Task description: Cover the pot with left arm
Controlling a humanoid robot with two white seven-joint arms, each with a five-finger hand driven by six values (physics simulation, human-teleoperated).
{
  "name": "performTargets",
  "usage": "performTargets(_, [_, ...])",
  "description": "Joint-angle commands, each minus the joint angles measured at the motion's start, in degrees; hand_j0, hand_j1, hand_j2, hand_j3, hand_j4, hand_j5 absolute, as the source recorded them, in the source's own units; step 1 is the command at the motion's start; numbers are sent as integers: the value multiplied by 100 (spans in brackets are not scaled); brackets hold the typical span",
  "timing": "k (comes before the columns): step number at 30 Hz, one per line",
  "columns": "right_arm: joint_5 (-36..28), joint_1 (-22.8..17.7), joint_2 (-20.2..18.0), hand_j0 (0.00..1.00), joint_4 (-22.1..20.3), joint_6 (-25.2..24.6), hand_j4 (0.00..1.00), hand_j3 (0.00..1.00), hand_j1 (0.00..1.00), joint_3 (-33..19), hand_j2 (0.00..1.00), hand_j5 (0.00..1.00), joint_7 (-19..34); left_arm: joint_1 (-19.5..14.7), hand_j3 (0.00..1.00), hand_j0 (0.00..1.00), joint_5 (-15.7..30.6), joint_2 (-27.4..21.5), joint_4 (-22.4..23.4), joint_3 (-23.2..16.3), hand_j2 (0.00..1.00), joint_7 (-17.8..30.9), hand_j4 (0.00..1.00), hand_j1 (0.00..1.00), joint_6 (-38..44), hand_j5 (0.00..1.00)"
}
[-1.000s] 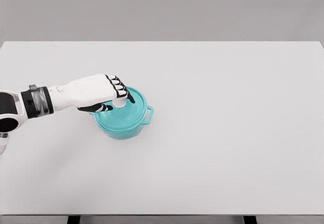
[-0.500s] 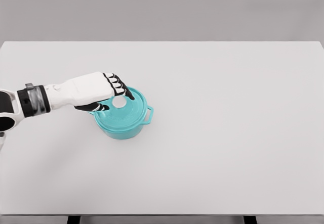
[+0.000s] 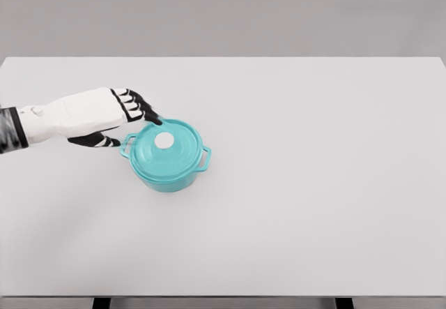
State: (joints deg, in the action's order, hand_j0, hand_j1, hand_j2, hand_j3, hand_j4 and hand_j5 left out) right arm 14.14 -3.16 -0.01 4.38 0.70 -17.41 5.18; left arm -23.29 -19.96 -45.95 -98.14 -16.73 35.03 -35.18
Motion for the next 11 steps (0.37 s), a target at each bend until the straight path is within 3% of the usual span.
performTargets(1, [1,0,1,100,2,0,100,100,100,1,100,100,1,17,100,100,195,-309,31,441,100,-3,100,100,18,100])
performTargets(5, [1,0,1,100,2,0,100,100,100,1,100,100,1,211,100,100,177,-582,559,794,100,-3,100,100,18,100])
performTargets(11, [1,0,1,100,2,0,100,100,100,1,100,100,1,255,100,100,133,-582,585,794,100,-3,100,100,18,100])
